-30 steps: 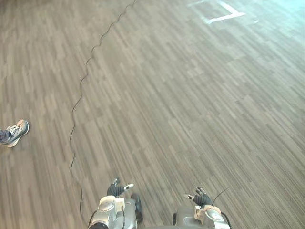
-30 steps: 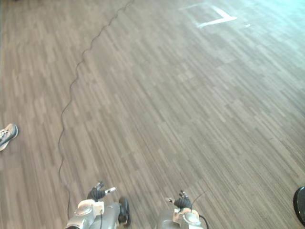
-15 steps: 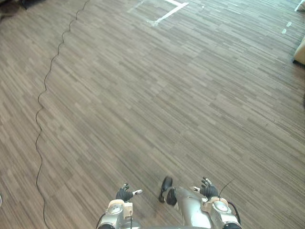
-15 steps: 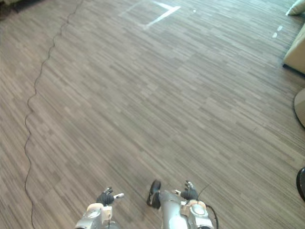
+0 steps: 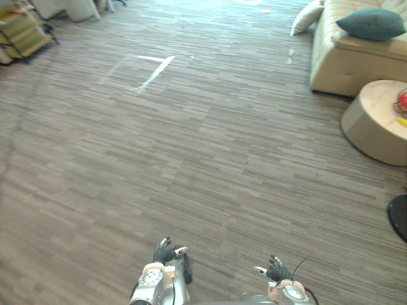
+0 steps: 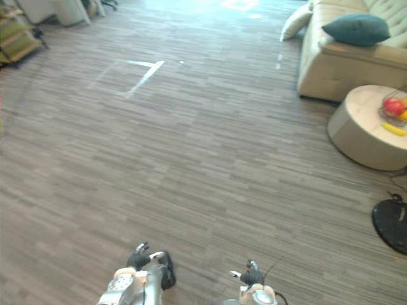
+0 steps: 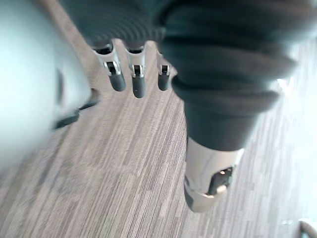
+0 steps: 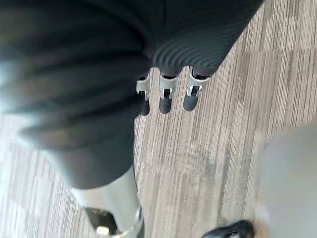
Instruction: Pick up cushions and gather them together orderly.
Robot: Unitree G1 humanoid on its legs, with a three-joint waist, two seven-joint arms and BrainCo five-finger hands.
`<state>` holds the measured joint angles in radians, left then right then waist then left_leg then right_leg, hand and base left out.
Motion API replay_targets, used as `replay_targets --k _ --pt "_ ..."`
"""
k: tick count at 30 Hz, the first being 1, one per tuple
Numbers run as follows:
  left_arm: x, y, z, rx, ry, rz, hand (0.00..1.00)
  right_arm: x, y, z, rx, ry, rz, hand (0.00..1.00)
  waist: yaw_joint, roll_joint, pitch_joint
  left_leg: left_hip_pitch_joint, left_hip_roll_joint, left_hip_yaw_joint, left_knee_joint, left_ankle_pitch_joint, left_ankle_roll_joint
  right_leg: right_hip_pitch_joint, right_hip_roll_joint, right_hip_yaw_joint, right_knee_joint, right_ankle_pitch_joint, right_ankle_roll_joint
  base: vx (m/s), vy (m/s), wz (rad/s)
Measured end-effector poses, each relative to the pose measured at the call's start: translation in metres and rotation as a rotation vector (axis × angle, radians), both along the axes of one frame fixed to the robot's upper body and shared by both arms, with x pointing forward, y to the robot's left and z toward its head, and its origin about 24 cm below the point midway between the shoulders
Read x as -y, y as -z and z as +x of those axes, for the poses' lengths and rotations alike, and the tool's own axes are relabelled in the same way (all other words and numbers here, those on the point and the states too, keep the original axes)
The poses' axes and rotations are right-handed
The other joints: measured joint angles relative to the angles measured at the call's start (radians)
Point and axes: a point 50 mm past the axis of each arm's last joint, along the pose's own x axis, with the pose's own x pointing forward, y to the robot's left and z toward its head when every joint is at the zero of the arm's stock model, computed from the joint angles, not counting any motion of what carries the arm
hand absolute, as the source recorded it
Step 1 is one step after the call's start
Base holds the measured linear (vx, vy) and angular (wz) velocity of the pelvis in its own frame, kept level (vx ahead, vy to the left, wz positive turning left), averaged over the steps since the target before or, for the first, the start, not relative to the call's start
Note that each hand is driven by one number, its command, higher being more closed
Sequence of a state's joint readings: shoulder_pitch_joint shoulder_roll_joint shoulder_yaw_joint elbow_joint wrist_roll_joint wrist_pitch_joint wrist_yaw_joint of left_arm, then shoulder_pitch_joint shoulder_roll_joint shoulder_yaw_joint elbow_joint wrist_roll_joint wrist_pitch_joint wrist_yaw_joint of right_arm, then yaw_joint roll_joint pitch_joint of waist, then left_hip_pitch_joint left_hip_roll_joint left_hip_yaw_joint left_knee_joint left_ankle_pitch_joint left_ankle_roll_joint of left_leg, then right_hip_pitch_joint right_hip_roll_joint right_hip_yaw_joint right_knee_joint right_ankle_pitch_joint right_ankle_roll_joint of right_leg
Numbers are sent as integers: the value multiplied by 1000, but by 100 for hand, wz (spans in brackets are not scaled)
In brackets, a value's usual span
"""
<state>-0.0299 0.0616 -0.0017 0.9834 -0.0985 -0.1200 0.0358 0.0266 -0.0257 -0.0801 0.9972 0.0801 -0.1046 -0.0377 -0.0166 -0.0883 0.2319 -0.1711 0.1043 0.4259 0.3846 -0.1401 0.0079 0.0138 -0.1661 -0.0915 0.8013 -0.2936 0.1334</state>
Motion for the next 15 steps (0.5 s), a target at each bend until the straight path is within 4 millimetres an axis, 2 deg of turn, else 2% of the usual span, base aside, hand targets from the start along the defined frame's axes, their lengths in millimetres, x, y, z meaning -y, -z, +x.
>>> replay_targets --k 1,2,3,4,5,6,7,8,9,10,11,12,13,14,15 --pt "0 2 -3 -24 16 9 0 -1 -1 3 7 -3 3 0 -12 -2 1 56 -17 2 -3 -34 7 -44 -44 -24 143 51 4 667 228 4" --pt "2 5 -7 -48 30 11 0 1 -2 5 13 -13 -3 0 -22 12 10 132 -25 1 -25 -61 8 -63 -72 -69 226 42 -28 911 263 5" --pt "5 7 -11 -62 47 10 0 7 -3 7 20 -39 -23 0 -24 40 6 266 -25 4 -123 -74 2 -108 -86 -160 236 11 -86 642 160 -3" --pt "6 7 -12 -64 50 11 0 7 -4 8 25 -41 -24 0 -24 44 5 283 -25 4 -141 -74 2 -119 -86 -173 231 7 -91 608 156 -10" --pt "7 9 -15 -72 56 10 0 10 -7 13 49 -45 -35 0 -27 63 5 345 -19 16 -198 -69 -7 -163 -82 -232 193 -17 -123 476 99 -12" --pt "8 9 -17 -78 58 7 0 15 -10 17 66 -56 -54 0 -33 81 16 409 -4 38 -248 -67 -9 -225 -69 -299 109 -36 -136 583 106 -17" --pt "8 10 -17 -81 62 8 0 16 -12 19 78 -58 -58 0 -35 88 20 431 4 48 -261 -67 -9 -261 -59 -326 47 -35 -138 563 39 -20" --pt "9 10 -17 -83 65 8 0 17 -15 25 96 -61 -65 0 -42 96 24 459 15 62 -276 -67 -9 -314 -41 -364 -78 -13 -147 565 -29 -8" --pt "10 10 -16 -86 70 9 0 18 -17 30 109 -65 -70 0 -51 101 28 475 24 63 -282 -67 -9 -343 -23 -388 -207 31 -148 715 -80 4" --pt "10 10 -16 -89 77 12 0 17 -18 32 114 -67 -68 0 -59 98 27 504 25 73 -297 -62 -18 -355 10 -404 -444 145 -138 643 -96 11" --pt "11 11 -19 -97 81 13 0 15 -16 29 105 -65 -61 0 -60 78 24 548 0 83 -314 -52 -84 -348 24 -392 -613 247 -143 698 -121 11" --pt "10 13 -23 -110 78 12 0 15 -15 27 100 -61 -58 0 -62 66 21 589 -8 83 -314 -61 -124 -345 29 -363 -644 343 -211 777 -139 -4" --pt "18 15 -26 -126 74 -9 0 19 -18 33 115 -64 -71 0 -65 108 20 627 32 84 -291 -72 -146 -361 45 -343 -542 401 -287 881 -215 -13" --pt "23 14 -21 -111 87 -15 0 23 -21 38 125 -70 -84 0 -64 133 14 595 74 70 -194 -46 -185 -388 42 -342 -433 317 -271 706 -230 -11" --pt "25 12 -16 -98 102 -12 0 23 -21 39 130 -73 -83 0 -67 132 15 541 108 38 -54 -6 -210 -392 34 -343 -376 252 -266 615 -300 -7"
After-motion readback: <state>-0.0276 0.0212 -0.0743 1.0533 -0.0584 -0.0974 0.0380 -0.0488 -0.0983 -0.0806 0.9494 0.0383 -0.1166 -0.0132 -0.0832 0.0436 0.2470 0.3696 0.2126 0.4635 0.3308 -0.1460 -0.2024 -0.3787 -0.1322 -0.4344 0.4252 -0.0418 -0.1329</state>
